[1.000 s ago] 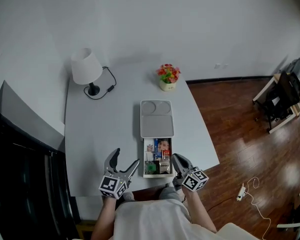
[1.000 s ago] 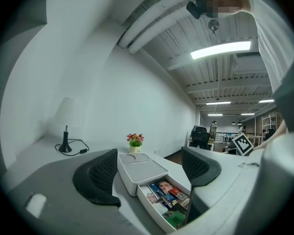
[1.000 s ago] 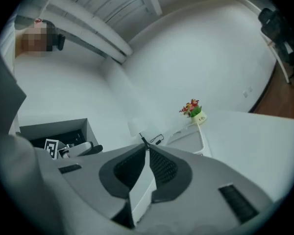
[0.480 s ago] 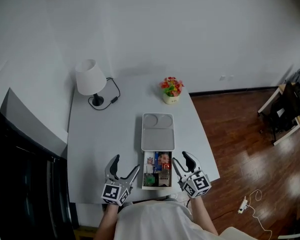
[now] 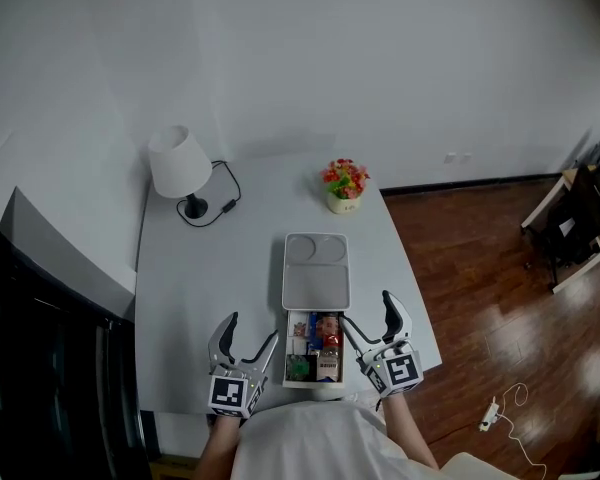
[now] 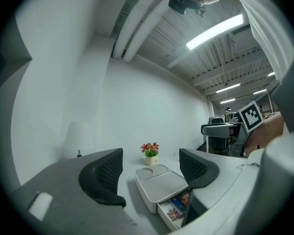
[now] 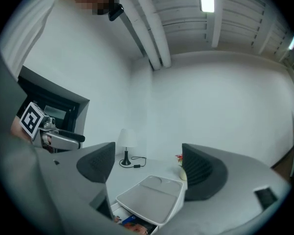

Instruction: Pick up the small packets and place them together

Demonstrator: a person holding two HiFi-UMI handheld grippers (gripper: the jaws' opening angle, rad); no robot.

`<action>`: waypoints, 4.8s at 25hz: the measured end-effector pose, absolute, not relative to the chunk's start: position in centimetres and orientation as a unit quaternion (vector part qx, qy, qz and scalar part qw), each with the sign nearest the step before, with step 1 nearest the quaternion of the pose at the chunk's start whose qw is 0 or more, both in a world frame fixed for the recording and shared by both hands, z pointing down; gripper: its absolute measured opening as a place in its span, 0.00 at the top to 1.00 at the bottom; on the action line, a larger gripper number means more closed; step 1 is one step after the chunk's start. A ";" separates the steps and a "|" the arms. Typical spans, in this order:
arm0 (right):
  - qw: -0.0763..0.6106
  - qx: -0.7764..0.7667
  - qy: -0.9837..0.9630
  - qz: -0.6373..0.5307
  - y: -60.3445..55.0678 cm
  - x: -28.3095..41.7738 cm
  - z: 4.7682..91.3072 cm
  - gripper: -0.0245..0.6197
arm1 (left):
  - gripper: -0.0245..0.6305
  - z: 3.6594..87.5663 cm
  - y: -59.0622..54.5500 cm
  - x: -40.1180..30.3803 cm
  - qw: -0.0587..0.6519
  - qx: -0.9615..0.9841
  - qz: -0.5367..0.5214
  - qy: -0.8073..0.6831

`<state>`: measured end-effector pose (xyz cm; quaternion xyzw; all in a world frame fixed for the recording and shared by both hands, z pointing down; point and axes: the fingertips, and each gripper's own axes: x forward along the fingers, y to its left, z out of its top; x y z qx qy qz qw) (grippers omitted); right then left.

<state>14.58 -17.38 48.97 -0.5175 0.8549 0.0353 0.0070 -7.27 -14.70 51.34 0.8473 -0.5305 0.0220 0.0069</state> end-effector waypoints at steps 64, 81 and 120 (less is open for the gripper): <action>-0.489 -0.033 0.871 -0.026 -6.9 1.3 74.6 0.83 | 0.40 54.6 -10.1 -10.6 0.087 0.837 0.002 -0.540; -0.428 -0.199 0.881 0.016 -20.0 9.0 67.5 0.84 | 0.40 53.7 -12.0 -9.0 0.075 0.849 -0.001 -0.522; -0.090 -0.309 0.946 0.033 -20.1 6.0 51.3 0.49 | 0.43 51.4 -12.9 -8.3 0.048 0.858 -0.021 -0.510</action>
